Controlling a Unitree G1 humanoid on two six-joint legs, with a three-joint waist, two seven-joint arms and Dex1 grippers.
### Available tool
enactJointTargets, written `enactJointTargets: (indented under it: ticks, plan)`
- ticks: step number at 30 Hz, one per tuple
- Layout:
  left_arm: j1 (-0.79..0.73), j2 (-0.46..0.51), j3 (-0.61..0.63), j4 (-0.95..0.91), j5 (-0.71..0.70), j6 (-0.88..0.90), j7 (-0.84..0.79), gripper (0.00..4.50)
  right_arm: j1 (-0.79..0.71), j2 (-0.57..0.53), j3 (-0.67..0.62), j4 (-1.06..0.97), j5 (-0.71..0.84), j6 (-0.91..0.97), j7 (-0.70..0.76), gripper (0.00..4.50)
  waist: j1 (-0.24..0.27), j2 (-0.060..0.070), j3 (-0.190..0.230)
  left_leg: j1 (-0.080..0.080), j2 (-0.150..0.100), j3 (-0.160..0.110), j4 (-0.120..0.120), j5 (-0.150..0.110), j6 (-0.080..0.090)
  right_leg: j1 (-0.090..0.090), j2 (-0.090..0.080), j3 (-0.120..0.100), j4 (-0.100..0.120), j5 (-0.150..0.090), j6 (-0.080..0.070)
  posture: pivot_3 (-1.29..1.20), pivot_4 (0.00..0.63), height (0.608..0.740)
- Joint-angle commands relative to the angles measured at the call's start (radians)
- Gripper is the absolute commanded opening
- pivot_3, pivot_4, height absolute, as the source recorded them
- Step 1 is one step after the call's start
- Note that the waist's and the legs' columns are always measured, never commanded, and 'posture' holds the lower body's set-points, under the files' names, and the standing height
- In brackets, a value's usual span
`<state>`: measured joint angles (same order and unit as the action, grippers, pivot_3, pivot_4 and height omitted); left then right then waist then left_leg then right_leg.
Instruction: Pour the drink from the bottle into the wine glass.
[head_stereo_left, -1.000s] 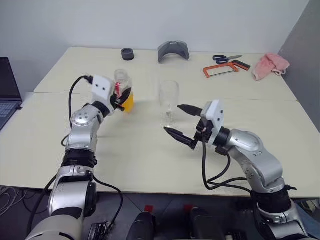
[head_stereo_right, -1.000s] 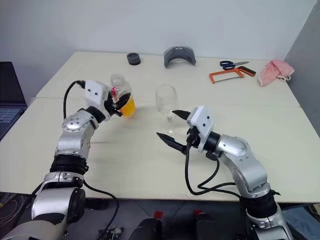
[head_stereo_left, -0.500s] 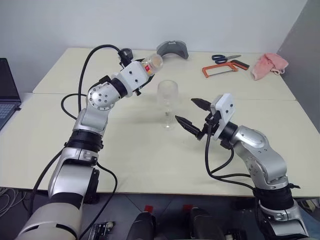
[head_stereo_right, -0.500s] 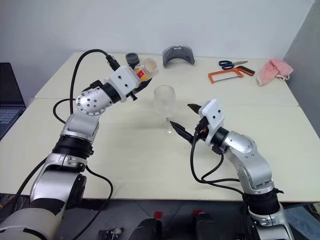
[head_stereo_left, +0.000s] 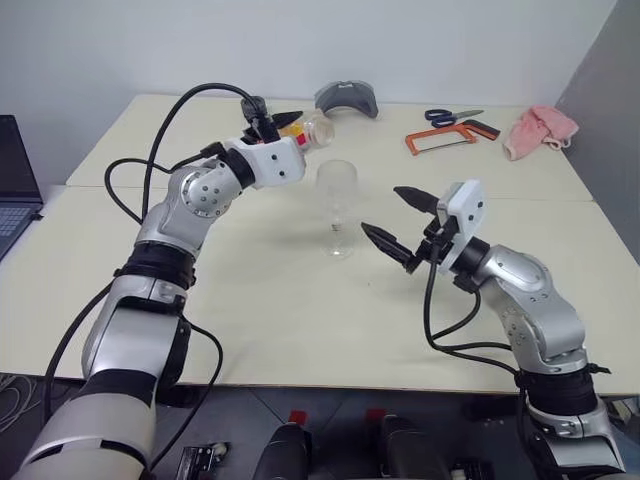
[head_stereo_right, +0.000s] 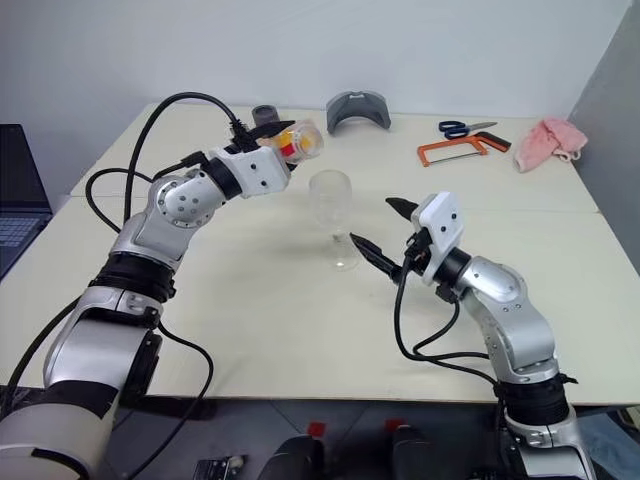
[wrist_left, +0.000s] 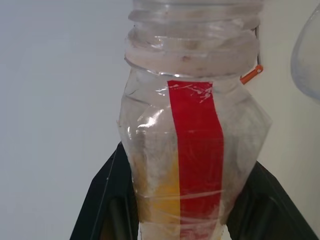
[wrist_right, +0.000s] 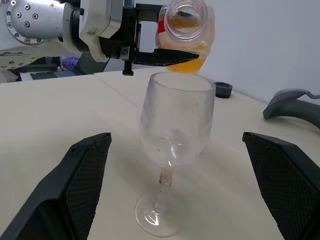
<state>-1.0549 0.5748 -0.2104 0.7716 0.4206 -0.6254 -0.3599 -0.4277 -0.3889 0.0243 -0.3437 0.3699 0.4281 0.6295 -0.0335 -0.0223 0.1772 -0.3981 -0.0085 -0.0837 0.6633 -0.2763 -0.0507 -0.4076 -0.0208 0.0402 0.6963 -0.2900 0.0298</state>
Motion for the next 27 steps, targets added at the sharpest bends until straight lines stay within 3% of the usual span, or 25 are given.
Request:
enactJointTargets:
  ticks: [1, 27]
  plan:
    - [-0.049, 0.023, -0.005, 0.005, 0.027, -0.046, 0.043, 1.71, -0.011, -0.017, -0.051, -0.011, 0.053, 0.003, 0.020, 4.50, -0.001, 0.000, 0.000, 0.000, 0.000, 0.000, 0.000, 0.000, 0.000, 0.000, 0.000, 0.000, 0.000, 0.000, 0.000, 0.00, 0.150, 0.740]
    - [-0.133, 0.059, -0.093, 0.073, 0.223, -0.097, 0.242, 1.71, 0.011, -0.024, -0.020, -0.054, 0.100, 0.036, 0.007, 4.50, -0.001, 0.000, 0.000, 0.000, 0.000, 0.000, 0.000, 0.000, 0.000, 0.000, 0.000, 0.000, 0.000, 0.000, 0.000, 0.00, 0.150, 0.740]
